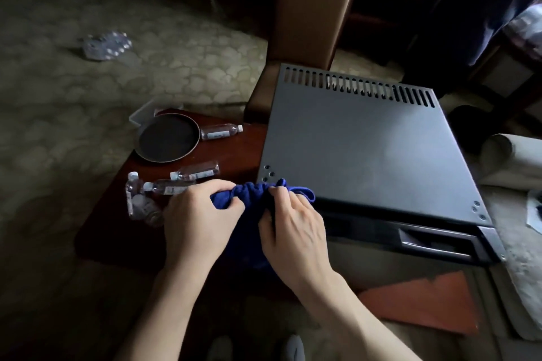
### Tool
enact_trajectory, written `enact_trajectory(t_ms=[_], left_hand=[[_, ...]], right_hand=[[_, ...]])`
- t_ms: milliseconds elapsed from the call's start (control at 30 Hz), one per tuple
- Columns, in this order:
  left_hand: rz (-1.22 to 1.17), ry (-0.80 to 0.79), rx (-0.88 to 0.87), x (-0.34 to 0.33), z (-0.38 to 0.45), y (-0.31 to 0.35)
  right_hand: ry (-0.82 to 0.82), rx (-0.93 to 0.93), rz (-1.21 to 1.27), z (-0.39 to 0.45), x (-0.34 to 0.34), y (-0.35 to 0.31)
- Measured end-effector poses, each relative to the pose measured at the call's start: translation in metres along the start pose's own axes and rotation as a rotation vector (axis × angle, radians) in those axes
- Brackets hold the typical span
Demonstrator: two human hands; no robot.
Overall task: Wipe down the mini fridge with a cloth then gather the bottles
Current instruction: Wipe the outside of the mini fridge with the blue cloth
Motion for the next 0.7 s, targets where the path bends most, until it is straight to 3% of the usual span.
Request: enact_trajectory(t_ms=[167, 333, 467, 700], left_hand=[[-0.041, -0.057, 0.005, -0.009, 0.0, 0.015], [-0.067, -0.172, 0.0, -0.03, -0.005, 0.051], [-0.063, -0.301, -0.102, -0.081, -0.027, 0.108], [-0.133, -0.396, -0.313, -0.159, -0.095, 0.216]], right_hand=[[0.036, 0.042, 0.053, -0.006, 0.002, 0.009], [0.147, -0.006, -0.142, -0.011, 0.03, 0.036], [0.181, -0.092, -0.206, -0.034, 0.071, 0.099], [0.104, -0.324, -0.465, -0.075, 0.142, 0.217]])
Point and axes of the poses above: each hand's wrist, its own z-axis towards the middle knuckle, its own x-axis out of the back of the hand, y = z × x, the point moved 9 cm from there along z, towards the middle knuckle, and after that the axes turned 4 degrees about z, right-handed, at the moved point
